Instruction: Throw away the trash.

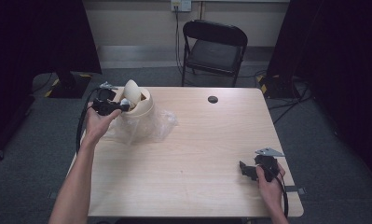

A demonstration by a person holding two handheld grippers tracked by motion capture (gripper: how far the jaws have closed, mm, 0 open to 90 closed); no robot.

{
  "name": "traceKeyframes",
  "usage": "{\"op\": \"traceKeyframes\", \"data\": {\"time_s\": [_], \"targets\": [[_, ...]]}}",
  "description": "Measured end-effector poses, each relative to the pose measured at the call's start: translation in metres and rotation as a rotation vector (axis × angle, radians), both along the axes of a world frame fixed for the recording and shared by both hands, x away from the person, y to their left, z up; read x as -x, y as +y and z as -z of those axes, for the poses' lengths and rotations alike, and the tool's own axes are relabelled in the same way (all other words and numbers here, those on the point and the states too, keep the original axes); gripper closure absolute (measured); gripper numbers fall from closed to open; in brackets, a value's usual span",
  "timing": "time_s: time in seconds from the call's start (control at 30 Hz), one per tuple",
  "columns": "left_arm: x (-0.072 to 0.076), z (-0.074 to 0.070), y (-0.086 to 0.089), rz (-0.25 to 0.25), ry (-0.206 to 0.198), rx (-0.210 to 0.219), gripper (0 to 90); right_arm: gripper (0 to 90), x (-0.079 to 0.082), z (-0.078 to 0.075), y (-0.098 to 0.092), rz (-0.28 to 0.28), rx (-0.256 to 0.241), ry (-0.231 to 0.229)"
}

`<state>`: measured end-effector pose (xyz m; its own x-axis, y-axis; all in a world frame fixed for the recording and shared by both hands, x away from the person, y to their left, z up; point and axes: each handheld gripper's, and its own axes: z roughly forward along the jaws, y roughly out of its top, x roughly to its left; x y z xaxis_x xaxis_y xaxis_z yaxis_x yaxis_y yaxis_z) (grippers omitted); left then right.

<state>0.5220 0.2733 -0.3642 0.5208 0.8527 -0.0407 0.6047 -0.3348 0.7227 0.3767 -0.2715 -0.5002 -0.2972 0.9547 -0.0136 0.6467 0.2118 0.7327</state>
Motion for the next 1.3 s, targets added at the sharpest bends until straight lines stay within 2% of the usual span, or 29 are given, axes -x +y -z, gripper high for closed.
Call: {"op": "traceKeyframes", "data": {"time_s": [0.1, 0.2, 0.33, 0.43, 0.47, 0.6, 0.73, 0.77, 0.83, 0.87, 1.0, 1.1, 1.3], "targets": [[-0.004, 0.0, -0.003, 0.001, 0.018, -0.02, 76.0, 11.2, 0.0, 0.0, 0.0, 0.0, 0.0, 0.0], [-0.008, 0.002, -0.004, -0.001, 0.037, -0.014, 75.8, 11.3, 0.0, 0.0, 0.0, 0.0, 0.0, 0.0], [-0.012, 0.003, -0.01, 0.006, 0.059, -0.058, 75.4, 11.3, 0.0, 0.0, 0.0, 0.0, 0.0, 0.0], [-0.015, 0.007, -0.011, 0.003, 0.073, -0.04, 74.3, 11.3, 0.0, 0.0, 0.0, 0.0, 0.0, 0.0], [-0.017, 0.009, -0.013, 0.003, 0.086, -0.043, 74.2, 11.3, 0.0, 0.0, 0.0, 0.0, 0.0, 0.0], [-0.02, 0.012, -0.018, -0.001, 0.09, -0.05, 72.5, 11.3, 0.0, 0.0, 0.0, 0.0, 0.0, 0.0], [-0.023, 0.012, -0.021, -0.015, 0.099, -0.038, 61.8, 11.3, 0.0, 0.0, 0.0, 0.0, 0.0, 0.0], [-0.023, 0.011, -0.021, -0.005, 0.101, -0.042, 60.1, 11.3, 0.0, 0.0, 0.0, 0.0, 0.0, 0.0], [-0.022, 0.008, -0.019, -0.02, 0.089, -0.063, 52.9, 11.4, 0.0, 0.0, 0.0, -0.001, 0.001, -0.001], [-0.022, 0.007, -0.018, -0.019, 0.093, -0.046, 51.9, 11.4, 0.0, 0.0, 0.0, -0.001, 0.001, -0.001], [-0.02, 0.005, -0.017, -0.024, 0.075, -0.061, 47.2, 11.4, 0.0, 0.0, 0.0, 0.0, 0.001, -0.001], [-0.018, 0.002, -0.017, 0.0, 0.074, -0.069, 40.7, 11.4, 0.0, 0.0, 0.0, 0.0, 0.001, 0.0], [-0.013, -0.006, -0.011, 0.007, 0.061, -0.053, 38.2, 11.4, 0.0, 0.0, 0.0, 0.0, 0.001, 0.0]]}}
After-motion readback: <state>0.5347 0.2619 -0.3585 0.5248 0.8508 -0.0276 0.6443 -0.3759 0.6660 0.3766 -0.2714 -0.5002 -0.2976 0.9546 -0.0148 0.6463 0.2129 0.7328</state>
